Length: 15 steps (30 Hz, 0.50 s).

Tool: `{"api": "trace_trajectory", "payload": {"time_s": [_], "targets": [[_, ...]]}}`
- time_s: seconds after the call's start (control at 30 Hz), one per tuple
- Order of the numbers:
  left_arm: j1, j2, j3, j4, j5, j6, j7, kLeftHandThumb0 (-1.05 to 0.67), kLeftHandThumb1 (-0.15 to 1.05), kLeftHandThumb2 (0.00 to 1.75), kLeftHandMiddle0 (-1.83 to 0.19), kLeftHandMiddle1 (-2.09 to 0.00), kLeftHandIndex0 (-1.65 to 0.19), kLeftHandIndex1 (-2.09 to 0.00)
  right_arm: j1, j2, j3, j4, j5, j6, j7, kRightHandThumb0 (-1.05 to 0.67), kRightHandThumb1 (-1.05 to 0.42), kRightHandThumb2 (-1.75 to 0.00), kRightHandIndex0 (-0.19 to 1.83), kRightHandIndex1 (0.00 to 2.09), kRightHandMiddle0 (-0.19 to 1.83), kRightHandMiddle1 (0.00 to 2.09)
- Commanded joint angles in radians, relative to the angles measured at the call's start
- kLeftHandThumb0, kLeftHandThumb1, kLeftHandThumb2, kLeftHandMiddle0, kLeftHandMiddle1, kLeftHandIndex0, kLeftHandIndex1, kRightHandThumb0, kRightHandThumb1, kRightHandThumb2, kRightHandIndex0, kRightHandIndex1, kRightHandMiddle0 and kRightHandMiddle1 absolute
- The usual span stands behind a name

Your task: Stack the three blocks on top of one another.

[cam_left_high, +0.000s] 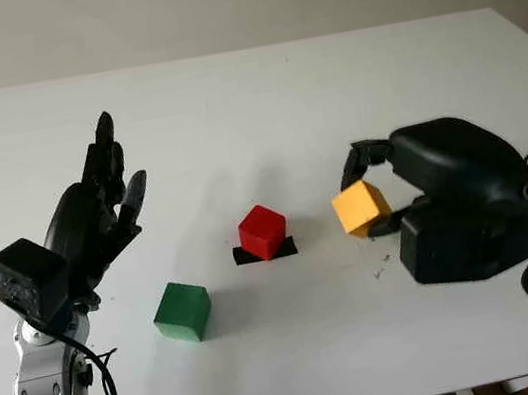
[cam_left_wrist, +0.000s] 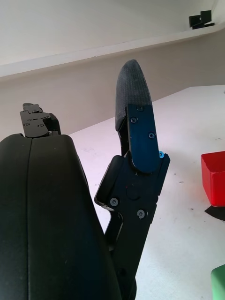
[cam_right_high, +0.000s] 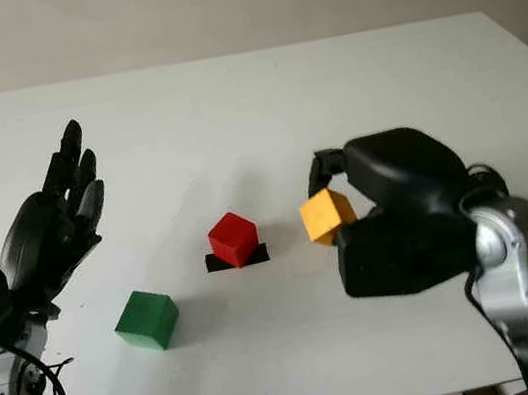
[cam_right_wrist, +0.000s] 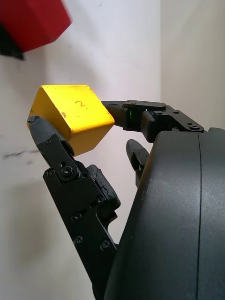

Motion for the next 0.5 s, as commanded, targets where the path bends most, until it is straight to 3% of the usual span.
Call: {"api": "trace_trajectory", "payload": {"time_s": [0.0,0.27,0.47], "targets": [[0.006,-0.001,-0.004,-0.017,0.005,-0.002,0.005,-0.82,1.05,0.51,0.19,0.00,0.19,0.00,-0.066,-0.026,0.009,0.033,0.018,-0.036,-0.001,-0.43,-0.89,-0.05,0.51,0.07,0.58,1.22],[0.008,-0.005,-0.008,-0.024,0.007,0.002,0.011,-0.82,1.05,0.52,0.19,0.00,0.19,0.00,-0.219,-0.038,0.077,0.189,0.053,-0.183,-0.011,-0.44,-0.91,-0.06,0.46,0.04,0.54,1.23],[0.006,-0.009,-0.010,-0.018,0.008,-0.010,0.013,-0.82,1.05,0.52,0.19,0.00,0.19,0.00,-0.292,0.017,0.094,0.304,0.125,-0.227,-0.048,-0.41,-0.91,-0.05,0.45,0.04,0.53,1.24]]}}
